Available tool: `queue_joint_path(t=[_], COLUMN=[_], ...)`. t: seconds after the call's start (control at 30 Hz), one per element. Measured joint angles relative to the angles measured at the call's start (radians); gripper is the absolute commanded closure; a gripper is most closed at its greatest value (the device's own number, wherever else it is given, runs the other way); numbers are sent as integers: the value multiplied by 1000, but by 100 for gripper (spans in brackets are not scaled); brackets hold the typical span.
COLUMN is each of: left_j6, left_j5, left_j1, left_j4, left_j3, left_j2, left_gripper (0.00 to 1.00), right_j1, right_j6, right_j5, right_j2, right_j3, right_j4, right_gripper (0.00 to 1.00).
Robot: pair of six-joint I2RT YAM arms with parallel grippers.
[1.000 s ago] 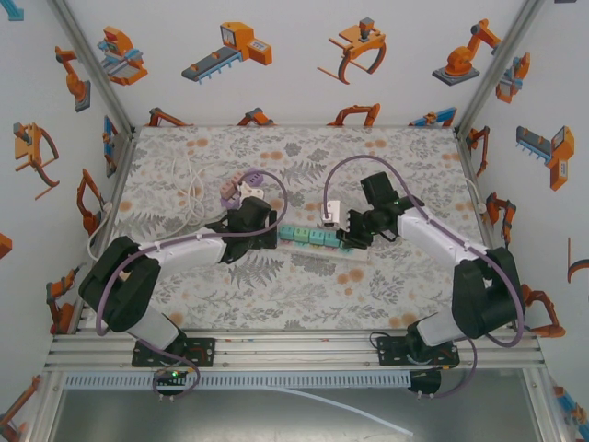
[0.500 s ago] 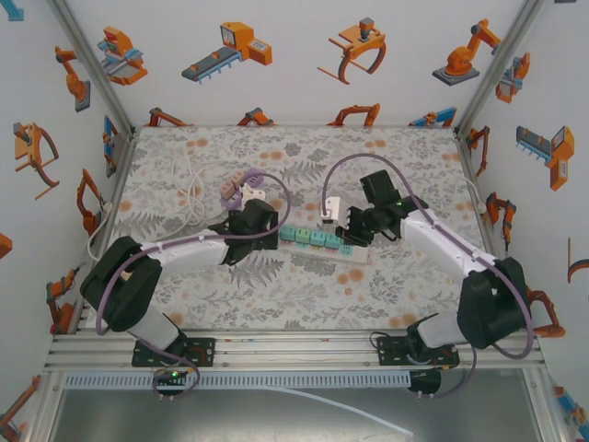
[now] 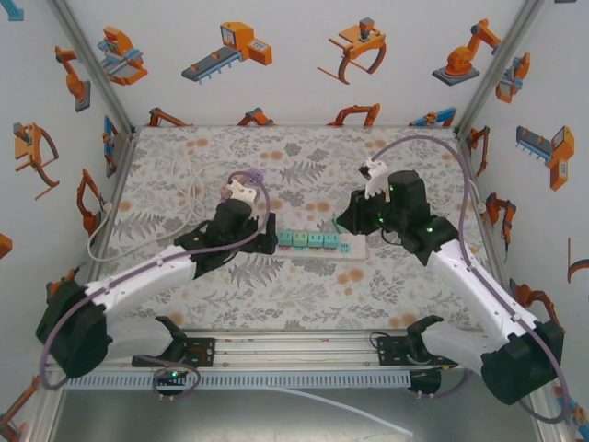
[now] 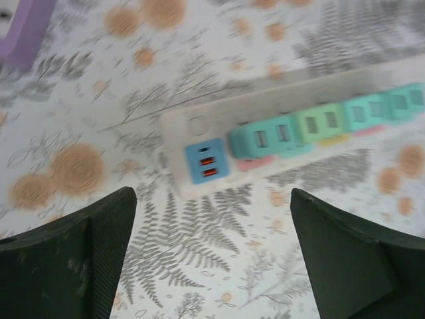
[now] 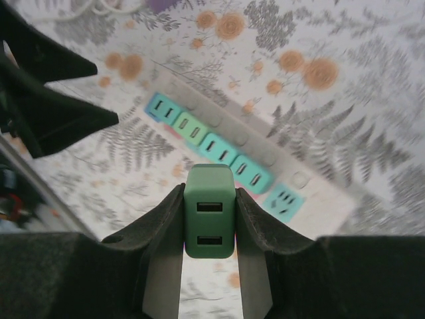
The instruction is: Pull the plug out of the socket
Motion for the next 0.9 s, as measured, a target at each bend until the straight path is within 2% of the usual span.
queue_joint_path(t=[0.07,0.13,0.4,0.57,0.73,0.9], left_j6=[24,43,86,85,85,85], left_j5=[90,177,452,513,517,507], left_j1=[-2,-10,-62,-87,-94,-94], left_j4=[42,72,131,141,140,140], left_j3=[-32,-58,-106,-153,-164,-165], left_j2=[-87,-160,-277,-278,-279,-287], left_gripper=[1,3,3,3,3,3], right_j1=[0,0,0,0,0,-1], right_j6=[135,255,495,569,598,623], right_j5=[14,29,84,100,111,122], right_j2=[-47,-103,-233,-218,-157,-119], right_j3=[-55,-131,-375,-486,-546,-593], right_j4=[8,14,17,51,132,221], right_gripper=[87,87,85,84,79,66])
